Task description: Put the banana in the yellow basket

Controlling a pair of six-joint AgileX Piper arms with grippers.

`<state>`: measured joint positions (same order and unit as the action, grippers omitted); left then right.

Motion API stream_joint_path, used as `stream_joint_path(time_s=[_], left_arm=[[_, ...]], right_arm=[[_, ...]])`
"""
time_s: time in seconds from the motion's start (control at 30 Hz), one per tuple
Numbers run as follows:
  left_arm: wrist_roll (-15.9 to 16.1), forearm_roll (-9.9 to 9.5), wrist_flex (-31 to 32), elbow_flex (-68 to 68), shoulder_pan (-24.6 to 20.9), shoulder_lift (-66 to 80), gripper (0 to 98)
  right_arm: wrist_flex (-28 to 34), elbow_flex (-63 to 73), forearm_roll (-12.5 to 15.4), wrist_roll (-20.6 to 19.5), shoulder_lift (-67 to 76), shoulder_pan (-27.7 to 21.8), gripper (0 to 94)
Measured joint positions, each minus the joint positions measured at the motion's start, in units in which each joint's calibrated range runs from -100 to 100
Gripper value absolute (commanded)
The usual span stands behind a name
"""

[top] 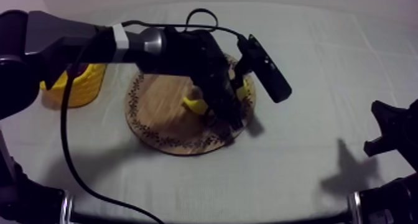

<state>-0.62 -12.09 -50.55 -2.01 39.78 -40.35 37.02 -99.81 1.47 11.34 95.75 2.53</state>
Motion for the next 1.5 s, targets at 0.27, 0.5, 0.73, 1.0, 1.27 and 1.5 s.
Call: stream_joint_path(time_s=[0.27, 0.5, 0.73, 1.0, 1.27, 1.5], left_arm=[[-0.1, 1.02, -2.0, -2.1, -0.8, 5.4, 37.9], [-1.1, 1.26, -6.1, -6.3, -1.6, 13.2, 39.5], [-1.0, 1.57, -9.3, -13.5, -3.9, 23.9, 37.8], [-0.4, 1.56, -13.0, -21.1, -7.6, 35.9, 41.4], [-1.7, 1.69, -12.4, -23.7, -6.7, 36.9, 49.4], [-4.6, 1.91, -10.6, -24.1, -5.0, 33.4, 49.7]], right_arm=[[0.0, 0.0, 0.0, 0.0, 0.0, 0.0, 0.3], [0.0, 0.0, 0.0, 0.0, 0.0, 0.0, 0.3], [0.0, 0.0, 0.0, 0.0, 0.0, 0.0, 0.3], [0.0, 0.0, 0.0, 0.0, 0.0, 0.0, 0.3], [0.0, 0.0, 0.0, 0.0, 0.0, 0.0, 0.3], [0.0, 0.0, 0.0, 0.0, 0.0, 0.0, 0.3]])
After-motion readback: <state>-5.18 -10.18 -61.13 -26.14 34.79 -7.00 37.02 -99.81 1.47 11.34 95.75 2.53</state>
